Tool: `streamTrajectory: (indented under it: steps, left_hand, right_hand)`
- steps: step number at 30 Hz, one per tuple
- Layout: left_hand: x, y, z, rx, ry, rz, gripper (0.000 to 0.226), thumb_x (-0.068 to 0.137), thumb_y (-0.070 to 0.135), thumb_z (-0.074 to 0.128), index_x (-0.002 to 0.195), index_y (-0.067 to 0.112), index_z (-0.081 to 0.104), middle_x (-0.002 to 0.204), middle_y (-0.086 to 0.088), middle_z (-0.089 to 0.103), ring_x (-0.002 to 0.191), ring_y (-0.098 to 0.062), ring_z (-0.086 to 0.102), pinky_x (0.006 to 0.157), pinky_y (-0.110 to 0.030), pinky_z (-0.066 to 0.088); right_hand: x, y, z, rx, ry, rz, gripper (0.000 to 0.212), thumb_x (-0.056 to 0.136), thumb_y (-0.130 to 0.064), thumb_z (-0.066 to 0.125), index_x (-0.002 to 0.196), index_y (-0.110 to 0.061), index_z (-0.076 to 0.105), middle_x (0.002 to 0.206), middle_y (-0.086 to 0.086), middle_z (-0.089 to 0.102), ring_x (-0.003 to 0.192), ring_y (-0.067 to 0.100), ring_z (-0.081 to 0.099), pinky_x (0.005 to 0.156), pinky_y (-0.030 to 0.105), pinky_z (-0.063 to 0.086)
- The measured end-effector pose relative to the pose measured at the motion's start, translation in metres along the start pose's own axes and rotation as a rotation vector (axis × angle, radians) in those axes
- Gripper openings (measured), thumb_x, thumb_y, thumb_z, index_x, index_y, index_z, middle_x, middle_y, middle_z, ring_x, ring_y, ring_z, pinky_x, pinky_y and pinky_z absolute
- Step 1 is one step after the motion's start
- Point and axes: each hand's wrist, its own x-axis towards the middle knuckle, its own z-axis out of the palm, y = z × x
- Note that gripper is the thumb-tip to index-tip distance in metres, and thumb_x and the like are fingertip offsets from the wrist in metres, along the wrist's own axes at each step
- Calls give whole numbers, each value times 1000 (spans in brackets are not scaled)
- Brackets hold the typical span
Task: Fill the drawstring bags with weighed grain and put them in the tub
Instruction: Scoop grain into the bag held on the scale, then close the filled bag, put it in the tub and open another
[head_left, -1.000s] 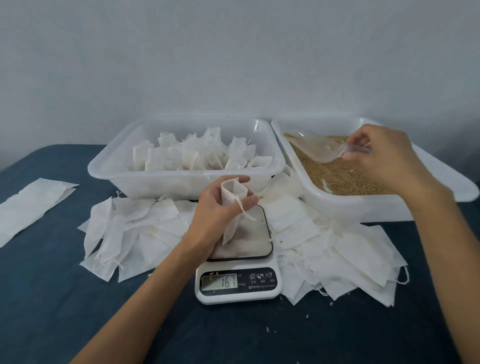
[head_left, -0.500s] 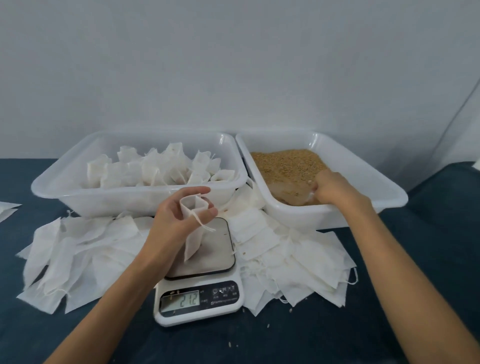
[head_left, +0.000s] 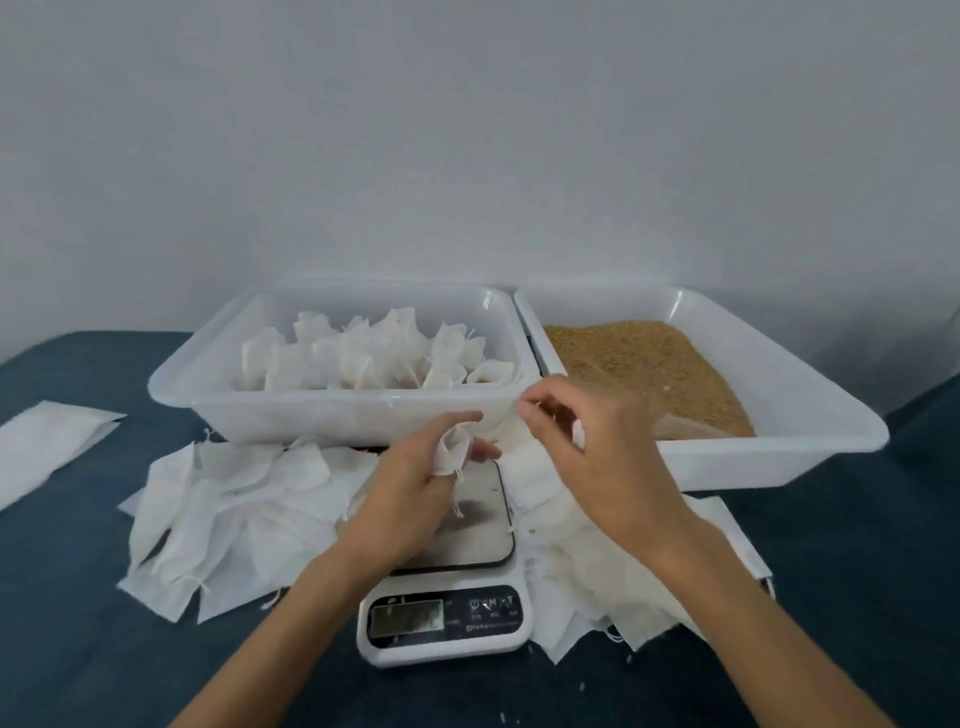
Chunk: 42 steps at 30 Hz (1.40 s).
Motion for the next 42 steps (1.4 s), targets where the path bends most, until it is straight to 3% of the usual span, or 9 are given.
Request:
streamTrajectory:
  steps: [5,12,16,21,26,29,33,37,42]
  left_hand:
    - [7,25,-16,-114,142,-28,35,108,2,40,116,19,70,101,6,80,100,-4,73,81,-20,55]
    - [116,61,-24,-354,216,-72,32,113,15,39,111,11,71,100,-9,74,97,-18,69,95,-30,55]
    - [173,58,6,71,57,-95,35,112,19,40,99,8,70,108,-4,68,99,-19,61,77,-22,47]
    - [203,29,27,670,-36,-209,53,105,14,54,57,17,30,62,-4,39,75,-39,56,73,-39,43]
    - [188,26,24,654,-43,-292,26,92,4,62,68,0,53,66,-17,47,57,-20,40,49,-23,26]
    - [168,33,21,552,63,-175,36,92,-2,60,128,1,65,116,-20,68,98,-31,66,80,-29,51]
    - [93,32,35,485,251,225,21,92,5,68,111,14,68,88,4,62,80,-15,57,77,-29,49]
    - [43,18,51,623,2,291,3,91,14,76,94,14,74,83,8,61,78,-12,49,79,-41,48]
    - [28,11,69,829,-186,213,34,93,47,71,118,23,70,105,7,61,102,-16,54,94,-37,37]
  right_hand:
    - [-27,-9,33,207,-17,-38,6,100,-27,63,99,-27,70,62,-13,59,55,12,60,56,29,50]
    - [-27,7,31,349,141,75,8,100,-30,62,95,-31,69,58,-10,62,53,11,63,56,16,48]
    - [-25,14,31,373,184,138,9,99,-36,62,93,-34,68,55,-8,60,50,13,60,53,14,43]
    - [-24,24,33,395,193,193,10,99,-34,63,89,-33,67,53,-5,59,46,12,57,54,12,38]
    - [-20,26,24,472,226,228,10,100,-32,63,91,-33,68,53,-2,60,48,15,57,51,27,46]
    - [-15,27,12,526,328,246,11,100,-27,64,91,-26,70,52,-1,59,46,13,56,50,21,43]
    - [-10,33,-7,611,505,279,13,101,-22,63,91,-16,70,54,5,60,46,20,57,48,20,44]
    - [-10,36,-10,642,542,333,15,101,-23,63,92,-13,70,52,5,60,45,22,56,47,18,41]
    - [-10,35,-7,612,537,326,15,101,-21,63,91,-12,69,50,7,58,42,21,53,46,19,40]
